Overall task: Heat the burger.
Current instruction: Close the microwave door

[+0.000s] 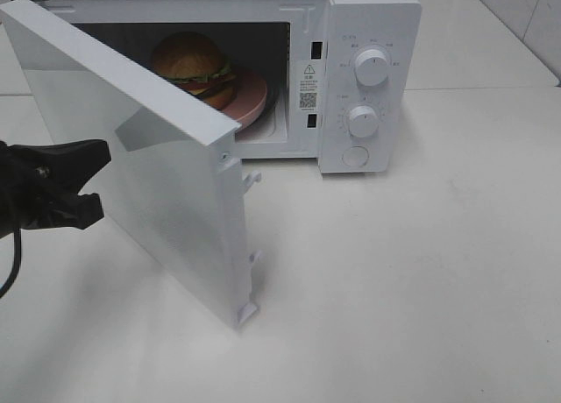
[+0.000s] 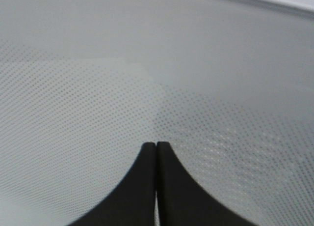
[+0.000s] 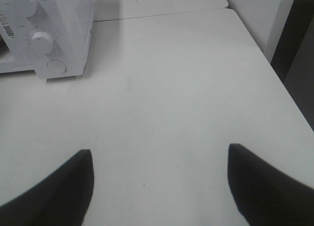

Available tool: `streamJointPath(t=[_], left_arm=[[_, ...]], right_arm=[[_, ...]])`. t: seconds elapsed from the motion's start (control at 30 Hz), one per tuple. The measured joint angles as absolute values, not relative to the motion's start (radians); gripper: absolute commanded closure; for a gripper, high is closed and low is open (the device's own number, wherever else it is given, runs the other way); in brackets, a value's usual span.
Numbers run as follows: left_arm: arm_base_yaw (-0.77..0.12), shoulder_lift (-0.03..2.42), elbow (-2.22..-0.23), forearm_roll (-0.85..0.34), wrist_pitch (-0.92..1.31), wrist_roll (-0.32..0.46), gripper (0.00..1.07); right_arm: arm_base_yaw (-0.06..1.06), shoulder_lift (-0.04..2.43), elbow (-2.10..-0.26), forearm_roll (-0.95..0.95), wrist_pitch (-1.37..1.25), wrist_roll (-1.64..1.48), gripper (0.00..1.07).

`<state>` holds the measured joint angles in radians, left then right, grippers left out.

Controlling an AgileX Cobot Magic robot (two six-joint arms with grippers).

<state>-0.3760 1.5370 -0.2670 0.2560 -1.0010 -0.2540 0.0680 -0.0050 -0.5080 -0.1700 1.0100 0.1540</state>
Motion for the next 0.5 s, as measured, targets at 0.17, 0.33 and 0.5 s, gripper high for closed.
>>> streamJointPath(t=[0.17,0.33,0.5], left_arm=[[-0.466,1.583,-0.325,0.169,-1.001,-0.205,1.07],[-0.542,1.621,-0.372,0.063,-1.001,-0.184,1.07],[-0.619,1.671,-0.442,-0.041,-1.001,-0.145,1.07]], right_arm=[[0.068,-0.005,-0.508,-0.170,1.010,0.154,0.35],[0.068,-0.005,-0.508,-0.170,1.010,0.154,0.35],[0.068,-0.005,-0.508,-0.170,1.010,0.154,0.35]])
